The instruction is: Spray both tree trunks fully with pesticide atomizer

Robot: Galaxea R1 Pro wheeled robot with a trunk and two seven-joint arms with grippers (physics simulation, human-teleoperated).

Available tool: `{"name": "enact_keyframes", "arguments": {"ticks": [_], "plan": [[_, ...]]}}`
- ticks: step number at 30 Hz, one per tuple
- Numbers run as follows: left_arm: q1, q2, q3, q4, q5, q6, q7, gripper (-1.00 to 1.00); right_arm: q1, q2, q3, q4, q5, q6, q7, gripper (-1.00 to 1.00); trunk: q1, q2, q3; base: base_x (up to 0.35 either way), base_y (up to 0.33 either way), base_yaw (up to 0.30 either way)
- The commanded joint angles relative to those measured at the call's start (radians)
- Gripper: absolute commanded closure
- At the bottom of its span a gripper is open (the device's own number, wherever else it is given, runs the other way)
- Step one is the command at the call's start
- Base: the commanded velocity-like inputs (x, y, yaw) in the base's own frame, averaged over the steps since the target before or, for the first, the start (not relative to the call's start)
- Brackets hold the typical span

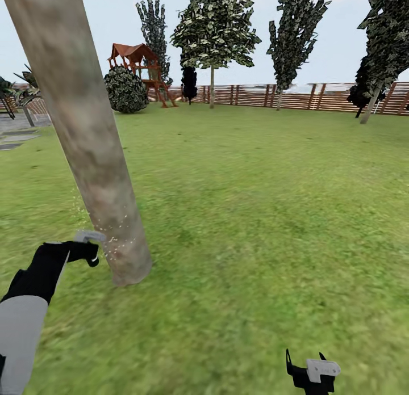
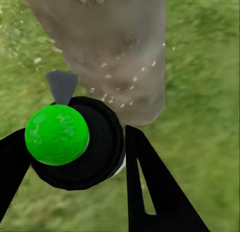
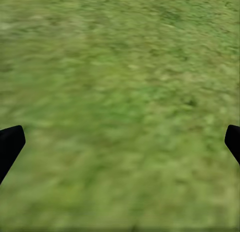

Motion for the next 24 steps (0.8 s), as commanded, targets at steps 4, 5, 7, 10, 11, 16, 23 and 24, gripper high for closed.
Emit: {"name": "enact_keyframes", "arguments": {"ticks": [4,5,7,10,11,16,23,24], "plan": [[-0.014,0.063,0.001,-0.004,0.003,0.007,0.0,1.0,0.0,0.0,0.0,0.0,0.0,0.0,0.0,-1.0,0.0,0.0,0.0,0.0,0.0,0.0],[-0.015,0.077,0.002,-0.004,0.004,0.007,0.0,1.0,0.0,0.0,0.0,0.0,0.0,0.0,0.0,-1.0,0.0,0.0,0.0,0.0,0.0,0.0],[-0.016,0.085,0.002,-0.006,0.005,0.008,-0.009,1.0,0.0,0.0,0.0,0.0,0.0,0.0,0.0,-1.0,0.0,0.0,0.0,0.0,0.0,0.0],[-0.015,0.073,0.0,-0.034,0.002,0.009,-0.112,1.0,0.0,0.0,0.0,0.0,0.0,0.0,0.0,-1.0,0.0,0.0,0.0,0.0,0.0,0.0],[-0.016,0.064,-0.001,-0.046,0.001,0.012,-0.131,1.0,0.0,0.0,0.0,0.0,0.0,0.0,0.0,-1.0,0.0,0.0,0.0,0.0,0.0,0.0],[-0.016,0.038,-0.004,-0.151,-0.001,0.094,-0.153,1.0,0.0,0.0,0.0,0.0,0.0,0.0,0.0,-1.0,0.0,0.0,0.0,0.0,0.0,0.0],[-0.001,0.075,0.001,-0.179,-0.026,0.097,-0.156,1.0,0.0,0.0,0.0,0.0,0.0,0.0,-0.001,-1.0,0.0,0.0,0.0,0.0,0.0,0.068],[0.001,0.077,0.0,-0.179,-0.027,0.096,-0.156,1.0,0.0,0.0,0.0,0.0,0.0,0.0,-0.001,-1.0,0.0,0.0,0.0,0.0,0.0,0.253]]}}
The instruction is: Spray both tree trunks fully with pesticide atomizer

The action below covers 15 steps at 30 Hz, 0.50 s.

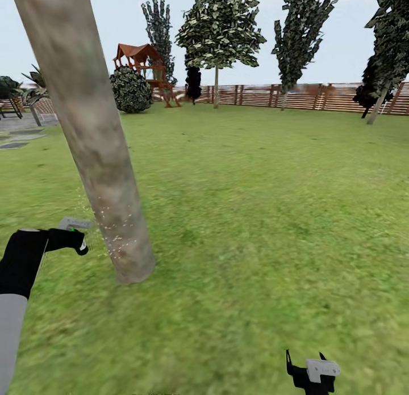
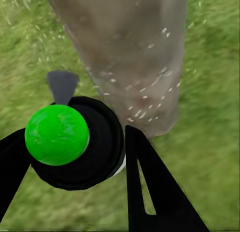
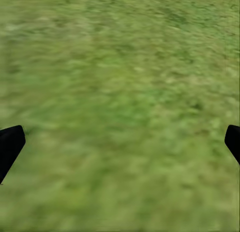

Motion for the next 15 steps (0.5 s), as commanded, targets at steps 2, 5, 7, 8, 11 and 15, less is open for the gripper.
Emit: {"name": "enact_keyframes", "arguments": {"ticks": [2,5,7,8,11,15], "plan": [[0.002,0.001,-0.001,0.0,-0.001,-0.001,0.0,1.0,0.0,0.0,0.0,0.0,0.0,0.0,0.0,-1.0,0.0,0.0,0.0,0.0,0.0,0.266],[0.002,0.003,0.006,0.002,-0.003,0.003,0.009,1.0,0.0,0.0,0.0,-0.001,-0.001,-0.001,0.0,-1.0,0.0,0.0,0.0,0.108,-0.068,0.163],[0.002,0.003,0.006,0.003,-0.004,0.003,0.01,1.0,0.0,-0.001,0.0,-0.001,-0.001,-0.001,0.0,-1.0,0.0,0.0,0.0,0.217,-0.145,0.033],[0.002,0.004,0.006,0.003,-0.004,0.001,0.01,1.0,0.0,-0.001,0.0,-0.001,-0.001,-0.001,0.0,-1.0,0.0,0.0,0.0,0.232,-0.157,0.013],[0.003,0.004,0.005,0.013,-0.004,0.0,0.014,1.0,0.0,-0.001,0.0,-0.001,-0.001,-0.001,0.0,-1.0,0.0,0.0,0.0,0.24,-0.163,0.003],[0.003,0.002,0.0,0.02,-0.004,0.0,0.055,1.0,0.0,-0.002,0.0,-0.002,-0.001,-0.001,0.0,-1.0,0.0,0.0,0.0,0.211,-0.199,0.0]]}}
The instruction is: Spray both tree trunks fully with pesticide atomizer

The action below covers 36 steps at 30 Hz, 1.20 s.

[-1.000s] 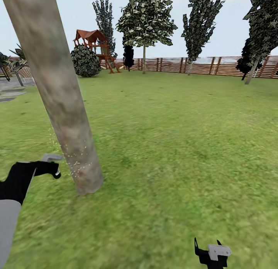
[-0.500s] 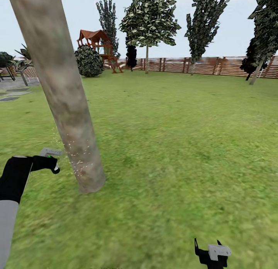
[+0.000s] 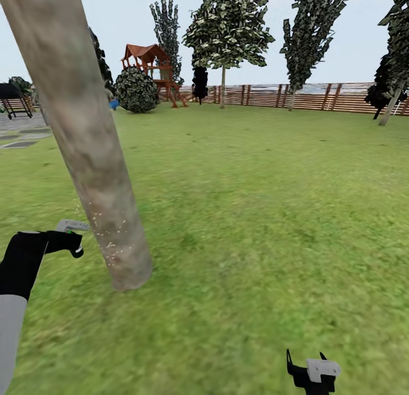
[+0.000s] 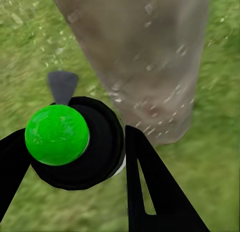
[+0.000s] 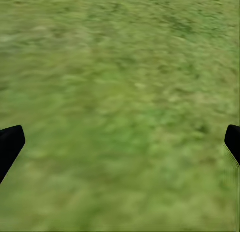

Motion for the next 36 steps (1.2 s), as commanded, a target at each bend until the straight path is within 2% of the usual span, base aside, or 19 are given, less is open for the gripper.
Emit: {"name": "enact_keyframes", "arguments": {"ticks": [1,14,24,36], "plan": [[0.0,0.0,-0.001,0.0,0.001,0.0,0.001,1.0,0.0,0.0,0.0,0.0,0.0,0.0,0.0,-1.0,0.0,0.0,0.0,0.176,-0.226,0.0],[0.014,0.0,0.003,0.009,0.001,0.0,0.006,1.0,0.0,0.0,0.0,0.0,0.0,0.0,0.0,-1.0,0.0,0.0,0.0,0.11,-0.258,0.0],[0.014,0.001,0.005,0.008,0.002,0.0,0.006,1.0,0.0,0.0,0.0,0.0,0.0,0.0,0.0,-1.0,0.0,0.0,0.0,0.015,-0.273,0.036],[0.014,0.0,0.006,0.008,0.002,0.003,0.008,1.0,0.0,0.0,0.0,0.0,0.0,0.0,0.0,-1.0,0.0,0.0,0.0,0.0,-0.276,0.248]]}}
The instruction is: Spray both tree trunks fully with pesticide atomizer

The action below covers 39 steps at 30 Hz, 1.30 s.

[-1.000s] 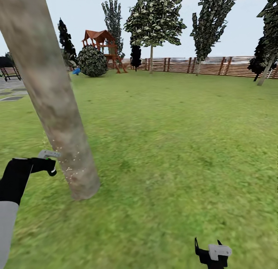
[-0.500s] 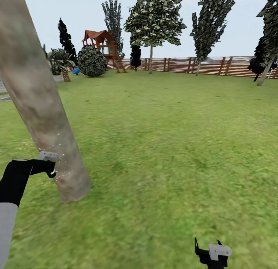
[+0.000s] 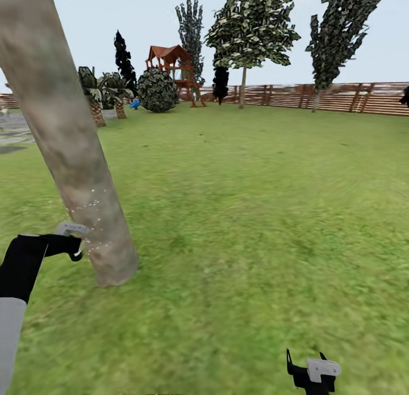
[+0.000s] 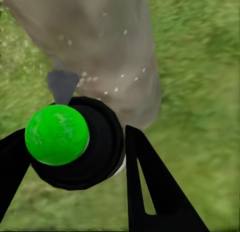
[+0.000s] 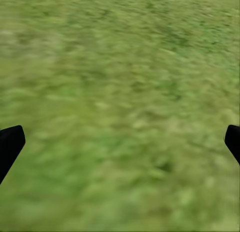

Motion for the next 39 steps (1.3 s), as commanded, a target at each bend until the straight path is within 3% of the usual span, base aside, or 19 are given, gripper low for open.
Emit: {"name": "enact_keyframes", "arguments": {"ticks": [1,4,7,12,14,18,27,29,31,39], "plan": [[0.0,0.0,0.0,0.0,-0.001,0.002,0.001,1.0,0.0,0.0,0.0,0.0,0.0,0.0,0.0,-1.0,0.0,0.0,0.0,0.0,-0.276,0.274],[0.0,-0.001,-0.001,0.001,-0.011,0.005,0.006,1.0,0.0,0.0,0.0,0.0,0.0,0.0,0.0,-1.0,0.0,0.0,0.0,0.058,-0.276,0.116],[0.0,-0.001,0.0,0.004,-0.029,0.007,0.049,1.0,0.0,0.0,0.0,0.0,0.0,0.0,0.0,-1.0,0.0,0.0,0.0,0.133,-0.261,0.015],[0.0,0.0,0.002,0.082,-0.035,0.006,0.08,1.0,0.0,0.0,0.0,0.0,0.0,0.0,0.0,-1.0,0.0,0.0,0.0,0.254,-0.124,0.001],[0.006,0.008,0.006,0.154,-0.035,-0.002,0.097,1.0,0.0,0.0,0.0,0.0,0.0,0.0,0.0,-1.0,0.0,0.0,0.0,0.043,-0.01,0.065],[0.038,0.008,0.006,0.188,-0.032,-0.008,0.161,1.0,0.0,0.0,0.0,0.0,0.0,0.0,0.0,-1.0,0.0,0.0,0.0,0.008,-0.002,0.23],[0.043,-0.015,0.013,0.159,-0.015,-0.004,0.172,1.0,0.0,0.0,0.0,0.0,0.0,0.0,0.0,-1.0,0.0,0.0,0.0,0.016,-0.008,0.201],[0.043,-0.022,0.012,0.108,0.022,-0.003,0.172,1.0,0.0,0.0,0.0,0.0,0.0,0.0,0.0,-1.0,0.0,0.0,0.0,0.202,-0.134,0.011],[0.042,-0.025,0.011,0.09,0.035,-0.002,0.172,1.0,0.0,0.0,0.0,0.0,0.0,0.0,0.0,-1.0,0.0,0.0,0.0,0.228,-0.165,0.003],[0.042,-0.024,0.012,0.085,0.035,-0.003,0.172,1.0,0.0,0.0,0.0,0.0,0.0,0.0,0.0,-1.0,0.0,0.0,0.0,0.094,-0.244,0.0]]}}
